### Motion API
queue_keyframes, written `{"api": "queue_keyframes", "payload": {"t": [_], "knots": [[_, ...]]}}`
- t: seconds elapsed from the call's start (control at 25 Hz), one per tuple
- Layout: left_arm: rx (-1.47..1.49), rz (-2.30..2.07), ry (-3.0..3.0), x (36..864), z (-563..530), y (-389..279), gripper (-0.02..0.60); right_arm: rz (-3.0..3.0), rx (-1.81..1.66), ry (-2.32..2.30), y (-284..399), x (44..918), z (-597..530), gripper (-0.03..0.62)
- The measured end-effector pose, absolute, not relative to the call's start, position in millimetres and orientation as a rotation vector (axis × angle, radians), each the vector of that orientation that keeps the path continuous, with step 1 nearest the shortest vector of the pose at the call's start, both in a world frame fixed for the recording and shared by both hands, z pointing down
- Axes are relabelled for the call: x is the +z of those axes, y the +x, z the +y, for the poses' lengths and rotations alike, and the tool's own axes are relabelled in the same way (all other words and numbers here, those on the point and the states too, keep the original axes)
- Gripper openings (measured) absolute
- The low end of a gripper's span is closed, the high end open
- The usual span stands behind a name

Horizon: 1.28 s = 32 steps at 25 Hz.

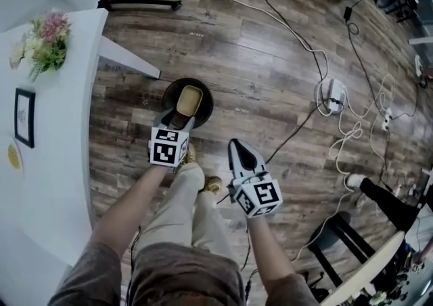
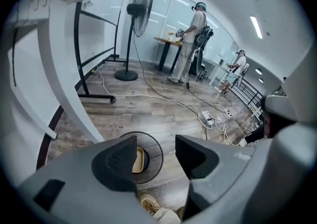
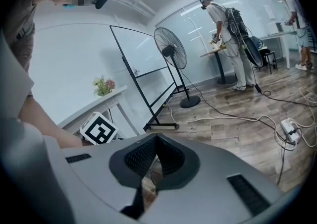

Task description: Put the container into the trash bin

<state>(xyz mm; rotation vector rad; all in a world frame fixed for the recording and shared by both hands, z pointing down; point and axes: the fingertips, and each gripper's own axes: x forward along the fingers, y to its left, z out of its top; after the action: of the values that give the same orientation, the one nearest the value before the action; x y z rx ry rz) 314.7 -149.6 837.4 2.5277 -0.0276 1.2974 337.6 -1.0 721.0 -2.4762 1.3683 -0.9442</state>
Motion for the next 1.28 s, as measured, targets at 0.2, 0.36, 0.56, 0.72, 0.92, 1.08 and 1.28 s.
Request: {"api": "queue_keyframes", "payload": {"t": [0.2,0.36,0.56,0.72,0.92,1.08,1.28], "knots": [[1.190,-0.035,2.539,739.7,-142.8,296.5,0.230,1.415,-0.874,-2.494,325.1,653.6,1.5,0.001],[1.110,-0.033,2.553,666.0,-144.2,284.7,0.232,1.437,-0.839,-2.496,316.3,602.4,1.5,0.002],[1.040,-0.037,2.538,590.7,-139.4,267.4,0.232,1.513,-0.853,-2.474,291.0,552.6,2.9,0.002],[0.966,0.006,2.566,535.4,-140.8,260.3,0.233,1.553,-0.867,-2.461,274.5,521.2,-3.5,0.002],[0.860,0.105,2.623,464.1,-144.5,252.1,0.233,1.528,-0.801,-2.463,264.7,463.8,-11.1,0.002],[0.760,0.177,2.679,413.6,-151.1,242.7,0.233,1.517,-0.723,-2.482,260.9,424.9,-20.6,0.002],[0.615,0.249,2.747,367.8,-157.2,229.1,0.233,1.486,-0.632,-2.506,264.9,386.2,-27.8,0.002]]}}
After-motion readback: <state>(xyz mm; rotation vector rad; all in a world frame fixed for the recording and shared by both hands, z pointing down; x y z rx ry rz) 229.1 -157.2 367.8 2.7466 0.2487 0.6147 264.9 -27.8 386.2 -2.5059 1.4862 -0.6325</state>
